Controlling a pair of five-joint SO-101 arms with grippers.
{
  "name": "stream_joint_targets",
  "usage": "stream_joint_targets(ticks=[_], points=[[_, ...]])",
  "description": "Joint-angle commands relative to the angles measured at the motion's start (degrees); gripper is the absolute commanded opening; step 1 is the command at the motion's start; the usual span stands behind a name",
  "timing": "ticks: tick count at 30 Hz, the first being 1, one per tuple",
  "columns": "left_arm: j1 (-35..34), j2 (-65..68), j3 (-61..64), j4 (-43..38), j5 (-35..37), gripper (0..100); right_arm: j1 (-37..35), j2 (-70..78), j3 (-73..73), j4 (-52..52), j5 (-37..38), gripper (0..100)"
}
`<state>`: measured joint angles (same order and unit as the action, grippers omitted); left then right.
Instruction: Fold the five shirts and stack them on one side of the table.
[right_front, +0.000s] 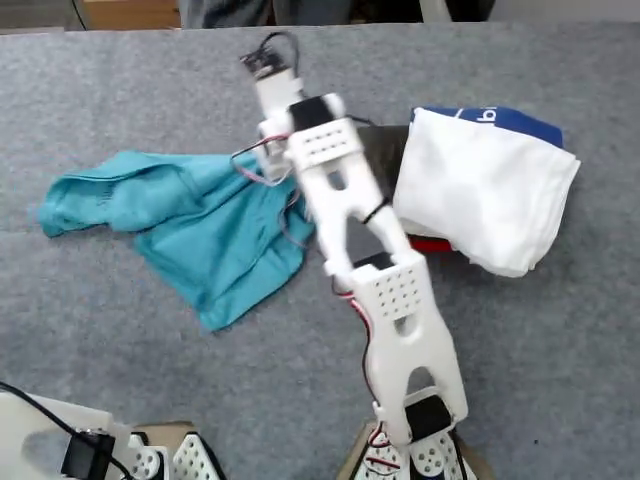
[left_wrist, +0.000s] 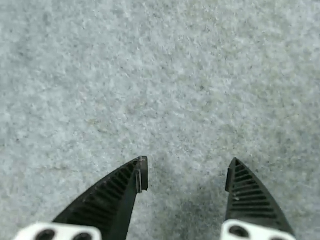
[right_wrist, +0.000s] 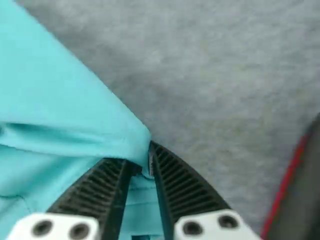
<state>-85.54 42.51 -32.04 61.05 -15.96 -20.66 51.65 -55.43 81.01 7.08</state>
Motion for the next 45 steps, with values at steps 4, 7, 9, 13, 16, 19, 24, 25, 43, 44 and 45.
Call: stream_joint_targets(ticks=[4, 7, 9, 13, 16, 19, 24, 25, 43, 44, 45], points=[[1.10, -0.70, -7.34, 6.59, -0.62, 27, 2.64, -0.84, -3.91, -2.64, 2.46, 14.2], [1.54, -0.70, -7.43, 7.21, -0.62, 24, 1.49, -1.54, -8.40, 2.02, 2.46, 28.1], [1.54, -0.79, -7.69, 7.74, -0.62, 24, 0.88, -1.98, -12.26, 5.01, 2.46, 30.3], [1.63, -0.97, -7.78, 11.43, -4.40, 24, -0.26, -1.89, -23.78, 12.31, 2.46, 23.8], [2.07, -0.79, -7.52, 13.80, -5.80, 24, -1.14, -1.89, -32.31, 19.87, 2.46, 14.2], [2.07, -0.70, -7.16, 14.15, -5.80, 24, -1.23, -2.15, -36.44, 20.31, 2.37, 3.9], [2.15, -0.70, -7.60, 13.98, -5.98, 24, -8.18, -6.20, -35.12, 20.31, 2.64, 6.1], [2.15, -0.70, -7.69, 13.98, -6.07, 24, -10.29, -7.69, -33.63, 20.31, 2.73, 7.5], [2.51, -0.70, -7.16, 14.15, -6.07, 24, -36.92, -28.88, 35.30, 14.33, 34.11, 11.3], [2.51, -0.70, -7.16, 14.15, -6.07, 24, -37.98, -28.53, 36.00, 13.89, 34.55, 11.9], [2.59, -0.70, -7.16, 14.07, -6.07, 24, -38.86, -28.09, 36.35, 13.36, 34.55, 13.6]])
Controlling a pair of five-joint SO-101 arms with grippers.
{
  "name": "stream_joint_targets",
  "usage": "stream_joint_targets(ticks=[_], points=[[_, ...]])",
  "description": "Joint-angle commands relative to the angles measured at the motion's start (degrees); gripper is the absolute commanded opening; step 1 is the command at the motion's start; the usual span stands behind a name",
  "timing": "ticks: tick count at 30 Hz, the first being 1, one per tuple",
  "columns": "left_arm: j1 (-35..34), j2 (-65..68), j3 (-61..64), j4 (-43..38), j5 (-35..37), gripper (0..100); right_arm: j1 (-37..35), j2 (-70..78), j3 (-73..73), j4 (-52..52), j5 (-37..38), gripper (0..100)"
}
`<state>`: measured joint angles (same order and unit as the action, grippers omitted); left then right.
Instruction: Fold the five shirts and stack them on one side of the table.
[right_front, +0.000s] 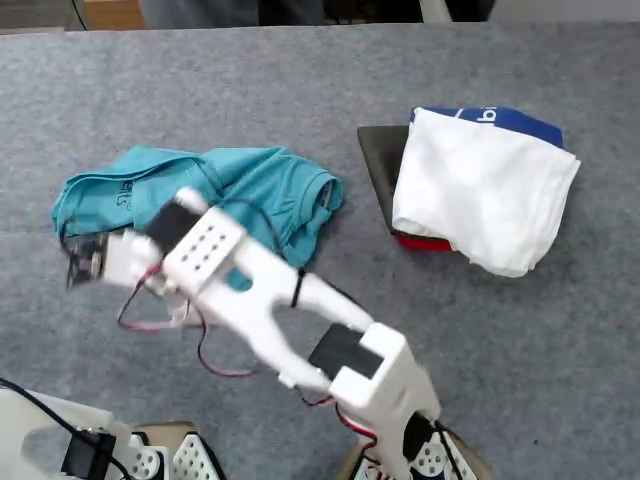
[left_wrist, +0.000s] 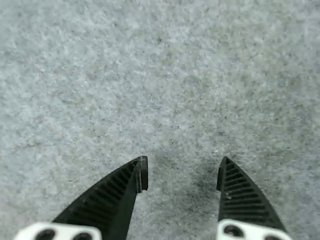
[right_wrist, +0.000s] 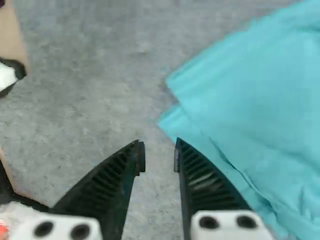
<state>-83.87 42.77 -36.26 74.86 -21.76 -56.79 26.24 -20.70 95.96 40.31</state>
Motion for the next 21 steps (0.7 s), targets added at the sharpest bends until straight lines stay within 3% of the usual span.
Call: stream_joint_targets(ticks=[1, 8, 16, 21], points=[[0.92, -0.97, -2.95, 0.26, -0.35, 24, -3.34, -2.15, 1.89, -1.93, 1.14, 16.0], [0.31, -0.97, -2.95, 0.18, -0.35, 24, -3.87, 1.19, 1.63, -5.98, 1.32, 31.2], [-0.13, -0.97, -2.95, 0.18, -0.35, 24, -3.16, 5.85, 1.98, -8.18, 1.67, 28.5], [-0.13, -0.97, -2.95, 0.18, -0.35, 24, -2.90, 9.10, 1.89, -9.32, 3.34, 21.4]])
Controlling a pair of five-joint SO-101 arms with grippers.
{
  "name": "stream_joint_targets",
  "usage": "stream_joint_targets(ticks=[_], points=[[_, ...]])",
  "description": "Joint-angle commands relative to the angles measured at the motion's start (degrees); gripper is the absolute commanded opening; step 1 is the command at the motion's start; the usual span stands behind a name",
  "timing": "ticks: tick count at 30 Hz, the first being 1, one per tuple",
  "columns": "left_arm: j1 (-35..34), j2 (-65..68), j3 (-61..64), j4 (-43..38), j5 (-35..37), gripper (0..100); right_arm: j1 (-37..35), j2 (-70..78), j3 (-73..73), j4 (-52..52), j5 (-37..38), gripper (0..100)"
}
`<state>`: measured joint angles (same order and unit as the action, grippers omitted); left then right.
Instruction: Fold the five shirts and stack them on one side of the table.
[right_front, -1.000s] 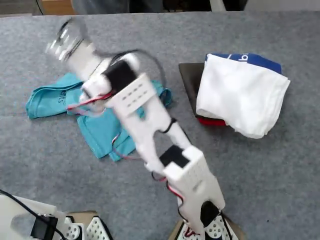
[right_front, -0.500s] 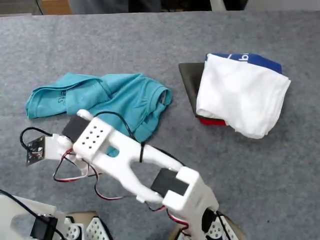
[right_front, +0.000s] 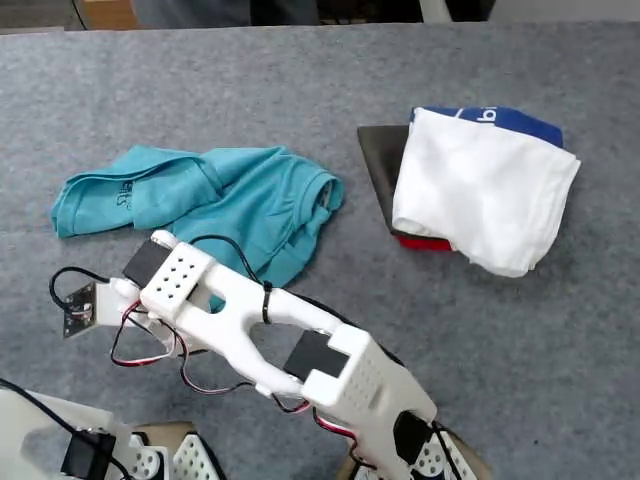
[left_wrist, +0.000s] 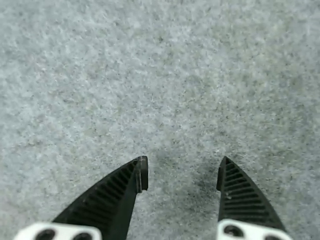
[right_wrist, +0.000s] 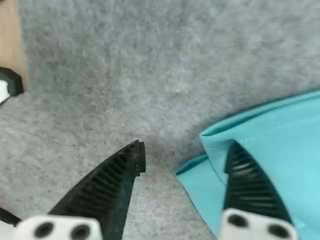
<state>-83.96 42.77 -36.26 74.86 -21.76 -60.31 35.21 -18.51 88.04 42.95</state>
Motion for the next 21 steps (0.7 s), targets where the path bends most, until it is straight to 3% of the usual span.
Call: stream_joint_targets(ticks=[1, 10, 21], points=[[-0.04, -0.97, -2.95, 0.18, -0.44, 24, 1.23, 0.48, -0.22, -2.11, 0.62, 20.1], [0.13, -0.97, -2.95, 0.18, -0.44, 24, 6.86, 0.66, -0.48, -2.73, 0.70, 19.9], [0.40, -0.97, -3.03, 0.09, -0.44, 24, 3.16, 0.57, -2.15, -2.46, 0.53, 19.9]])
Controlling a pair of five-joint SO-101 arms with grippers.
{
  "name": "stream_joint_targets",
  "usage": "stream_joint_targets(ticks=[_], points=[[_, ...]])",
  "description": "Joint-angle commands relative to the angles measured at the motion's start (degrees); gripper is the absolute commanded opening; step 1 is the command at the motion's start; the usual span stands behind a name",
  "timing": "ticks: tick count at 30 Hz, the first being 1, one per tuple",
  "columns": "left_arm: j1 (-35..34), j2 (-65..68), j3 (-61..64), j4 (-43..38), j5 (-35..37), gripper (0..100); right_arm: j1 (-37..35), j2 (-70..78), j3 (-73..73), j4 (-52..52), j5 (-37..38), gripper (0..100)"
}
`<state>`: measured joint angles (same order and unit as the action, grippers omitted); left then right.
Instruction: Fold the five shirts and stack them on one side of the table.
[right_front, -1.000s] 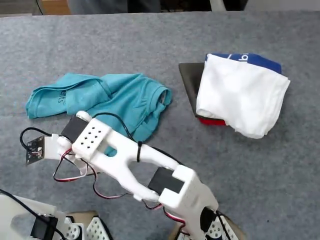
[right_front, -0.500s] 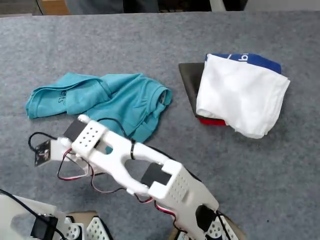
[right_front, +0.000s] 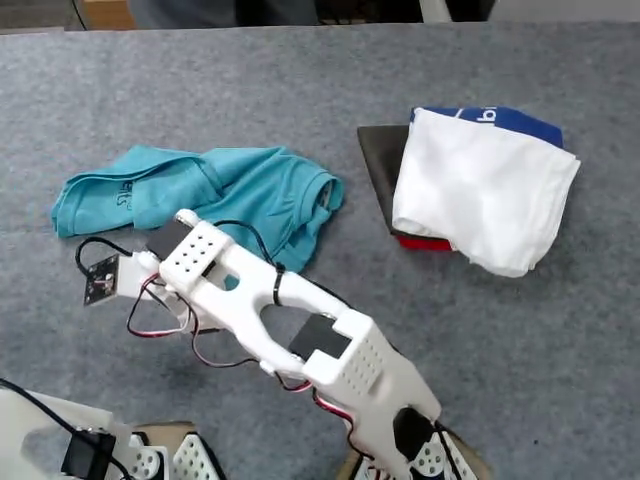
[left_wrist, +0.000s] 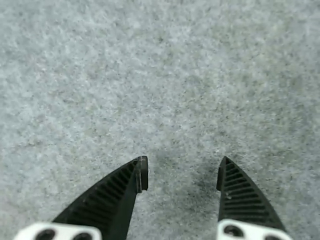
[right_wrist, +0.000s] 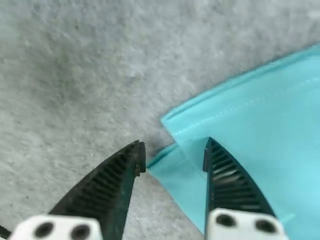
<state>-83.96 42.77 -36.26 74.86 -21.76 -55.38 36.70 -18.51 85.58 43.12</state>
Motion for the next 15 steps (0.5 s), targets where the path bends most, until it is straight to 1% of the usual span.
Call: stream_joint_targets(ticks=[1, 11, 15], points=[[0.40, -0.97, -3.03, 0.09, -0.44, 24, -2.11, -0.84, -2.15, -0.09, 0.35, 19.9], [0.40, -0.97, -3.03, 0.09, -0.44, 24, -2.46, -0.92, -2.24, -1.76, 0.26, 19.6], [0.40, -0.97, -3.21, 0.09, -0.44, 24, -2.64, -1.01, -5.23, 0.88, 0.35, 19.5]])
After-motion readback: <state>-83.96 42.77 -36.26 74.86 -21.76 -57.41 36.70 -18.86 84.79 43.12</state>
